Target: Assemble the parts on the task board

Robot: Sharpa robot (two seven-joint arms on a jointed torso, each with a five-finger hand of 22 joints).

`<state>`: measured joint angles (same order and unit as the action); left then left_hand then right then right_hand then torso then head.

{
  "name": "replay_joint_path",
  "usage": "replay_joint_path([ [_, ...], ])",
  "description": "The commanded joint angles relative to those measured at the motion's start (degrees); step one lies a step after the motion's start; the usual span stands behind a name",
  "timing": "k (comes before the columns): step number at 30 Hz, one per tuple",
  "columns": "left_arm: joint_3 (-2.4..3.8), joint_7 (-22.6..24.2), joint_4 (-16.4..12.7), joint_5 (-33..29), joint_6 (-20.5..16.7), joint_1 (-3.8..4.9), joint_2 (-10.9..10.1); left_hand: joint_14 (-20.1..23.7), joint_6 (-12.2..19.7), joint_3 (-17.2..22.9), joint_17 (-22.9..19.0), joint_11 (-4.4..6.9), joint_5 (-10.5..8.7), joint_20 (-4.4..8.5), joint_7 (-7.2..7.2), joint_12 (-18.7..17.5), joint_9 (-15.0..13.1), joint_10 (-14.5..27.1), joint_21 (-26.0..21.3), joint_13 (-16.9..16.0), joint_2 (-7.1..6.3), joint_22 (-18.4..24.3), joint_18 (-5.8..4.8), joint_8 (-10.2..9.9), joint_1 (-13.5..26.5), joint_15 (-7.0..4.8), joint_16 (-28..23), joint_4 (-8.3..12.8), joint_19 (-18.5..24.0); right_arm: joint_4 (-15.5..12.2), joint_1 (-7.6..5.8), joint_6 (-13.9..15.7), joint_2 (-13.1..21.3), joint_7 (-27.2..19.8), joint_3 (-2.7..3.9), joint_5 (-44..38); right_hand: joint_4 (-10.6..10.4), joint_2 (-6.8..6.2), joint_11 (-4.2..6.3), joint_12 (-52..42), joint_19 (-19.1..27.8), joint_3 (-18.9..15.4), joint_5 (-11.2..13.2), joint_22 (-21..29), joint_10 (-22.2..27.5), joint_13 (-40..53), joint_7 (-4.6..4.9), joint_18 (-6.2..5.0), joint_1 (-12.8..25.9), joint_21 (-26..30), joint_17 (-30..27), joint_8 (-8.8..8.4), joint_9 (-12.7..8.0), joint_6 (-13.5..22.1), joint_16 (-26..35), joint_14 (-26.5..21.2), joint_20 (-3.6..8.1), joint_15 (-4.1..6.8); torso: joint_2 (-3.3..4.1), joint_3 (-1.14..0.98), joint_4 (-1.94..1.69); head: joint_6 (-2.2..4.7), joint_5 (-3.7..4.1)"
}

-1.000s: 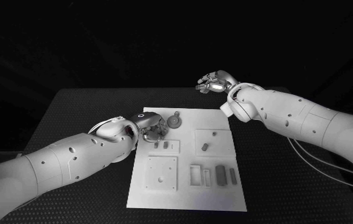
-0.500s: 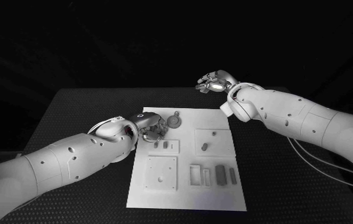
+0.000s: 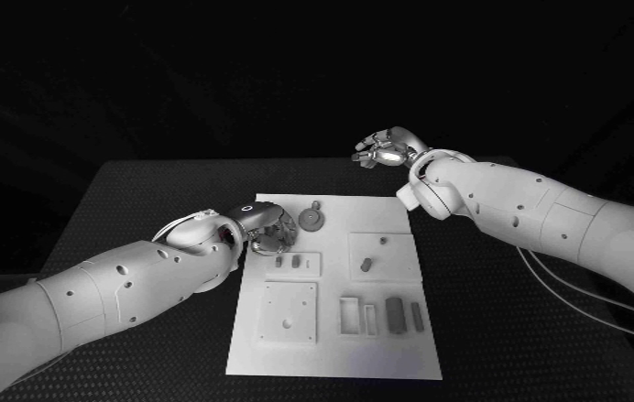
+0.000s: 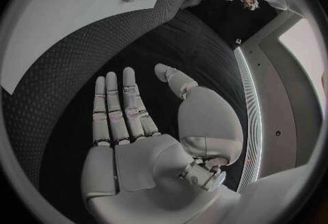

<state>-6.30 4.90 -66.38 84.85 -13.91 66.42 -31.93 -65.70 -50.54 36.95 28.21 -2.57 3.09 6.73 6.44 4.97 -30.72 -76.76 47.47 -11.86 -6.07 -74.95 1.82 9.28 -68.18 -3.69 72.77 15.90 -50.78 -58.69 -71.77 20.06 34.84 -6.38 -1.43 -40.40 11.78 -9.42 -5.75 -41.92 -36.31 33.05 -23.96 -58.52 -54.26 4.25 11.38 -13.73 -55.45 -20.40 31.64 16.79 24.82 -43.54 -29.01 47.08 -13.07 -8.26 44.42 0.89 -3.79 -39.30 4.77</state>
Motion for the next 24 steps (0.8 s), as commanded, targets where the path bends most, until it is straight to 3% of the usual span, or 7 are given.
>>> replay_joint_path([
  [1, -0.29, -1.0, 1.2, 0.2, 1.3, -0.34, -0.7, 0.5, 0.2, -0.1, -0.1, -0.12, -0.07, 2.51, 0.29, -0.2, 0.0, 0.3, 0.0, 0.0, -0.12, -1.0, 0.7, 0.0, -0.5, -0.02, 0.2, 0.2, -0.3, -0.1, 0.08, -0.7, 0.3, -0.5, 0.01, -0.1, -0.1, 0.23, -4.33, -0.2, -0.1, -0.3, -0.4, -0.1, 11.8, -0.1, 0.44, 0.34, -0.4, 0.4, 0.1, 0.33, -0.1, -0.4, 0.3, -0.3, -0.11, 0.01, -0.04, 0.06, -0.02, 0.21, 0.12],
  [9, -0.03, -0.1, 2.6, -1.9, -0.3, -0.32, -1.8, 0.4, -0.5, 0.3, -0.2, -0.15, -0.04, 2.51, 0.74, -0.4, -0.2, 0.4, 0.0, 0.0, 0.25, -1.0, 0.71, 0.6, -1.2, 0.0, 0.2, 0.2, -0.3, -0.2, 0.36, -0.8, 1.2, -0.6, 0.01, -0.1, 0.0, 0.24, -4.32, -0.2, -0.1, -0.3, -0.4, -0.1, 11.8, -0.1, 0.42, 0.32, -0.5, 0.4, 0.1, 0.35, -0.1, -0.4, 0.3, -0.3, -0.1, 0.01, 0.01, 0.06, 0.04, 0.4, 0.19],
  [15, 0.73, 0.8, 3.8, -4.9, -1.3, -0.29, -2.3, 0.5, -0.9, 0.5, -0.3, -0.31, 0.0, 2.43, 1.09, -0.7, -0.2, 0.8, 0.0, 0.1, 0.22, -0.9, 0.67, 0.9, -1.4, 0.15, 0.2, 0.2, -0.3, -0.6, 0.48, -1.4, 2.1, -0.5, 0.01, -0.2, 0.2, 0.25, -4.3, -0.3, -0.1, -0.2, -0.3, -0.2, 11.7, -0.1, 0.36, 0.29, -0.8, 0.5, 0.1, 0.41, -0.1, -0.5, 0.3, -0.3, -0.08, 0.0, 0.02, 0.03, 0.0, 0.49, 0.19],
  [17, 1.41, 1.8, 4.8, -14.3, -1.6, -0.16, -2.5, 1.0, -1.2, 0.6, -0.5, -0.62, 0.01, 2.24, 1.48, -1.0, -0.2, 1.5, -0.1, 0.2, 0.18, -1.0, 0.65, 1.2, -1.2, 0.45, -0.2, -0.1, -0.2, -1.0, 0.57, -2.5, 2.7, -0.4, 0.01, -0.6, 0.6, 0.35, -4.28, -0.4, -0.3, -0.1, 0.0, -0.3, 11.7, -0.1, 0.3, 0.25, -1.3, 0.5, 0.2, 0.48, -0.1, -0.5, 0.3, -0.2, -0.07, 0.0, 0.0, 0.03, -0.02, 0.58, 0.25],
  [20, 1.67, 3.2, 5.9, -30.2, -2.4, 0.26, -2.9, 3.1, -2.0, 0.7, -1.4, -1.22, 0.36, 1.54, 2.78, -1.2, -0.3, 2.7, -1.1, 0.4, 1.12, -0.6, 0.36, 1.8, 0.6, 1.2, -2.1, -1.6, 1.4, -1.4, 0.64, -4.1, 3.4, 0.2, 0.0, -2.6, 1.0, 0.54, -4.04, -0.6, -0.7, 0.2, 0.7, -0.5, 11.2, -0.1, 0.17, 0.13, -2.1, 0.5, 0.3, 0.68, -0.1, -0.8, 0.2, 0.1, -0.09, 0.14, -0.03, 0.01, -0.02, 0.71, 0.32],
  [21, 1.86, 4.3, 6.4, -39.4, -2.7, 0.46, -3.2, 3.9, -2.5, 0.6, -1.9, -1.49, 0.48, 1.2, 2.67, -1.2, -0.5, 3.0, -1.8, 0.5, 1.22, -0.4, 0.17, 2.2, 1.5, 1.4, -3.2, -2.2, 2.2, -1.9, 0.75, -4.8, 3.9, 0.3, -0.01, -4.7, 1.2, 0.63, -3.79, -0.7, -1.0, 0.3, 1.0, -0.5, 10.6, -0.1, 0.14, 0.03, -2.4, 0.6, 0.4, 0.77, -0.1, -0.9, 0.0, 0.5, -0.1, 0.24, -0.04, -0.03, 0.0, 0.79, 0.37],
  [24, 2.58, 6.3, 6.7, -53.0, -2.9, 0.85, -3.8, 5.0, -2.6, 0.4, -3.1, -1.74, 0.48, 0.8, 2.55, -1.0, -0.7, 3.4, -3.3, 0.5, 1.42, 0.1, -0.1, 2.7, 3.1, 1.68, -5.5, -2.7, 3.6, -2.7, 1.07, -5.8, 5.1, 0.7, -0.01, -7.7, 1.6, 0.75, -3.06, -0.4, -2.3, 0.9, 2.4, -0.7, 8.5, -0.3, -0.1, -0.4, -3.3, 0.4, 0.6, 1.05, -0.2, -1.2, -0.4, 1.7, -0.07, 0.7, -0.06, -0.03, 0.02, 0.9, 0.44],
])
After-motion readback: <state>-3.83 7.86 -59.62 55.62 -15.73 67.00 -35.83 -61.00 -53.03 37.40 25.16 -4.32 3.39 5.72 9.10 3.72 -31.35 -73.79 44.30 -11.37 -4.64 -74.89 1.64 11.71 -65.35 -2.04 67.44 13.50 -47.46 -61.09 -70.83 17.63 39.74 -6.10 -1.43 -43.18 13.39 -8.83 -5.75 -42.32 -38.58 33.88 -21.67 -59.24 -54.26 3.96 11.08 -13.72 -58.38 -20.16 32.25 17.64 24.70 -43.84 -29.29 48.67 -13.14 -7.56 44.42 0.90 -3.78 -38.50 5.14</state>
